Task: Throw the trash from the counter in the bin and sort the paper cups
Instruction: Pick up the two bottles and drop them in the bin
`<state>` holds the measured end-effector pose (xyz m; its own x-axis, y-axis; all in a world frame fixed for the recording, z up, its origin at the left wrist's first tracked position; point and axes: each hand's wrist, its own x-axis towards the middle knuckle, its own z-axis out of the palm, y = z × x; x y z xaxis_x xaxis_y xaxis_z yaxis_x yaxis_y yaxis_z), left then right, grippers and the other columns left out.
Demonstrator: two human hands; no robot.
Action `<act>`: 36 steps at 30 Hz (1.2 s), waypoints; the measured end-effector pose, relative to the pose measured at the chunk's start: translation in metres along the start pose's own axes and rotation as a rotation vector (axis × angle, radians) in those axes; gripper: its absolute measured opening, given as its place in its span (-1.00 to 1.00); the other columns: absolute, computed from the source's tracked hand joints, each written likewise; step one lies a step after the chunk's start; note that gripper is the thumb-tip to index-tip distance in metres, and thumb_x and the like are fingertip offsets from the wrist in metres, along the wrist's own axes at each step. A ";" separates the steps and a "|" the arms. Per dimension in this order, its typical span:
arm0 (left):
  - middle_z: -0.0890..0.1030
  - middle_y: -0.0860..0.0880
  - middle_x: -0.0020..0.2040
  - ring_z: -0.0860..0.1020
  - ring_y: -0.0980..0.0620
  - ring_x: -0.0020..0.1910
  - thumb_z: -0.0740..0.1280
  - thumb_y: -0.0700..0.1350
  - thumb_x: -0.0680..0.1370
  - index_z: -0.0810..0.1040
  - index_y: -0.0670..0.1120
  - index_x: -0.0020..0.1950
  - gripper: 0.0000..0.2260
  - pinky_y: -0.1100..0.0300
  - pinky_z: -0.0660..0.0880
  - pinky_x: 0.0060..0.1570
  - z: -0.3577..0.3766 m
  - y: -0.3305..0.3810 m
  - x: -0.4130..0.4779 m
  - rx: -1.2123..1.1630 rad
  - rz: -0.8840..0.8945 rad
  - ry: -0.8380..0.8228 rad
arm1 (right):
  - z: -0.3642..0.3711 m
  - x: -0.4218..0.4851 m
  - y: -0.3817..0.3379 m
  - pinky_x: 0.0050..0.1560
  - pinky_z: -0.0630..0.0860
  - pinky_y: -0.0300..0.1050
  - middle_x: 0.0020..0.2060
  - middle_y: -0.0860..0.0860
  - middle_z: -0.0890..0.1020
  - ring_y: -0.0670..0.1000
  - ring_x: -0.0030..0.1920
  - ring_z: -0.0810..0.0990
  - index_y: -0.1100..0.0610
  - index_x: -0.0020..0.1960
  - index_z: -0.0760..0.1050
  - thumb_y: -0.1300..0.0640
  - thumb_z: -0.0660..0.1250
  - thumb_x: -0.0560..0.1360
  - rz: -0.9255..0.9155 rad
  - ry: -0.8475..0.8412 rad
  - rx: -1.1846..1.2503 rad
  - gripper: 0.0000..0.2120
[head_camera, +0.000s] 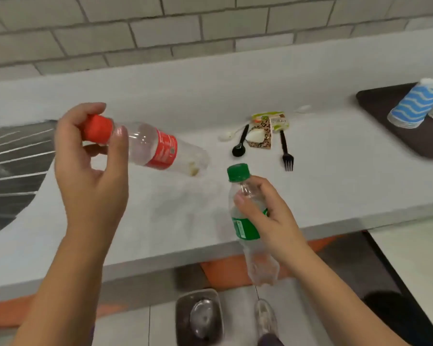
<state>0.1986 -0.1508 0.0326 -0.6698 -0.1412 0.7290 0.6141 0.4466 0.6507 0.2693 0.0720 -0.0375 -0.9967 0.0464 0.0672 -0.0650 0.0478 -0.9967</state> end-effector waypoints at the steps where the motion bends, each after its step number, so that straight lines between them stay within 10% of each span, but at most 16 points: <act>1: 0.45 0.12 0.05 0.46 0.12 -0.01 0.25 -0.10 0.58 0.38 0.17 0.21 -0.75 0.29 0.39 -0.01 -0.016 0.001 -0.013 -0.001 -0.005 -0.042 | 0.014 -0.017 0.008 -0.10 0.45 -0.41 -0.06 -0.16 0.61 -0.16 -0.05 0.59 -0.06 0.15 0.46 -0.10 0.36 0.41 0.010 0.021 -0.009 -0.66; 21: 0.47 0.05 0.23 0.56 0.04 0.04 0.30 -0.12 0.52 0.47 0.01 0.17 -0.78 0.29 0.44 -0.05 -0.037 -0.242 -0.412 0.467 -0.761 -1.118 | 0.143 -0.126 0.357 -0.29 0.45 -0.28 -0.32 -0.05 0.58 -0.08 -0.28 0.56 -0.09 -0.12 0.37 0.22 0.48 0.33 0.667 0.138 -0.417 -0.65; 29: 0.43 -0.01 0.30 0.56 0.00 0.12 0.23 -0.05 0.54 0.37 0.06 0.32 -0.66 0.21 0.47 0.07 0.004 -0.313 -0.488 0.558 -0.775 -1.277 | 0.168 -0.127 0.468 -0.24 0.44 -0.40 -0.21 -0.15 0.59 -0.14 -0.18 0.58 -0.10 0.00 0.38 0.11 0.50 0.33 0.727 0.090 -0.463 -0.64; 36: 0.32 0.06 0.37 0.50 0.08 0.20 0.31 -0.03 0.52 0.38 0.09 0.35 -0.60 0.23 0.46 0.19 0.007 -0.310 -0.486 0.480 -0.747 -1.095 | 0.163 -0.123 0.469 0.05 0.31 -0.42 0.11 -0.19 0.38 -0.20 0.06 0.40 -0.06 0.31 0.33 0.15 0.49 0.34 0.619 0.072 -0.527 -0.39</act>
<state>0.3306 -0.2145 -0.5249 -0.8872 0.1743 -0.4272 -0.0763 0.8577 0.5085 0.3531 -0.0738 -0.5205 -0.8377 0.2813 -0.4682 0.5460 0.4544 -0.7039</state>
